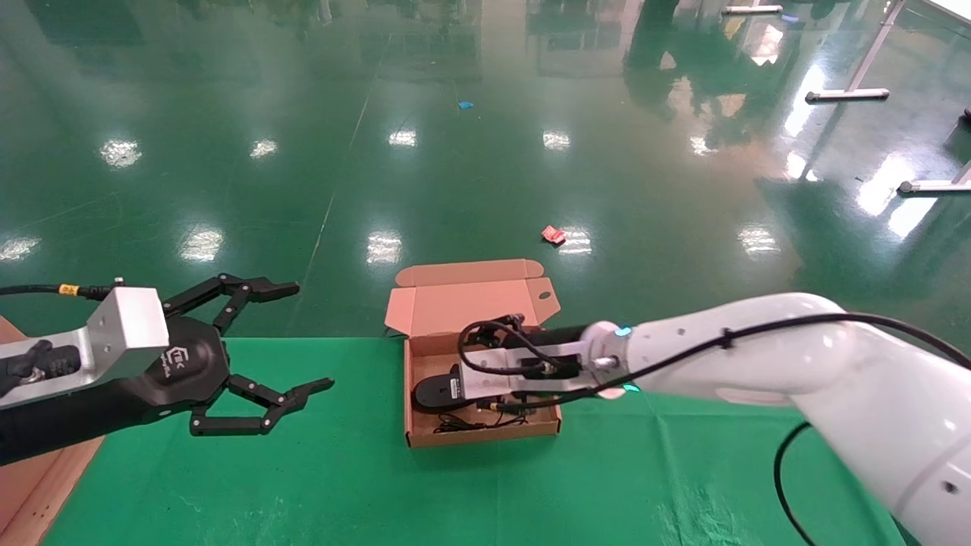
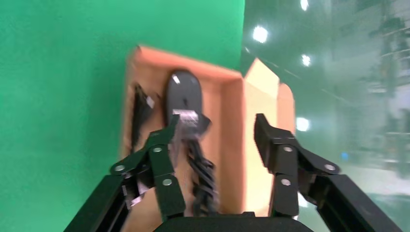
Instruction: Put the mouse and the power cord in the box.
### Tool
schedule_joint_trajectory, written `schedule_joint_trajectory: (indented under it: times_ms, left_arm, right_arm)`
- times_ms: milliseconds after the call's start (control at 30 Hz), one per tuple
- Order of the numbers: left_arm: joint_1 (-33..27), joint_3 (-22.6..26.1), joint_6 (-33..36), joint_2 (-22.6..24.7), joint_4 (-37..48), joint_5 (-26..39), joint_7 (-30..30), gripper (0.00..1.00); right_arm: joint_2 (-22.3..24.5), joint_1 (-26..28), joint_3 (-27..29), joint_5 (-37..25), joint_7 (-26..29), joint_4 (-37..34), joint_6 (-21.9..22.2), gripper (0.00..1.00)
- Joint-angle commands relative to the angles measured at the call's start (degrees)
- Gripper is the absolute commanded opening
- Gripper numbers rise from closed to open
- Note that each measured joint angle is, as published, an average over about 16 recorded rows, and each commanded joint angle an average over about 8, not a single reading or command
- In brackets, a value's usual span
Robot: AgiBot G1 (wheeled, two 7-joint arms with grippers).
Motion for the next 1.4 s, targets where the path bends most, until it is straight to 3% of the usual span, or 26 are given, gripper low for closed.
schedule_joint_trajectory:
  times_ms: [33, 1400]
  left_arm:
    - [0.4, -0.9, 0.8, 0.1, -0.6, 0.2, -1.3, 1.0]
    - [8.3, -20.2, 18.3, 2.7, -13.2, 3.5, -27.5, 1.0]
  right_arm:
    - [1.4, -1.2, 1.9, 1.4, 1.2, 1.3, -1.6, 1.0]
    - [31.4, -25.3, 41.4, 29.5, 25.8, 28.4, -33.7, 1.0]
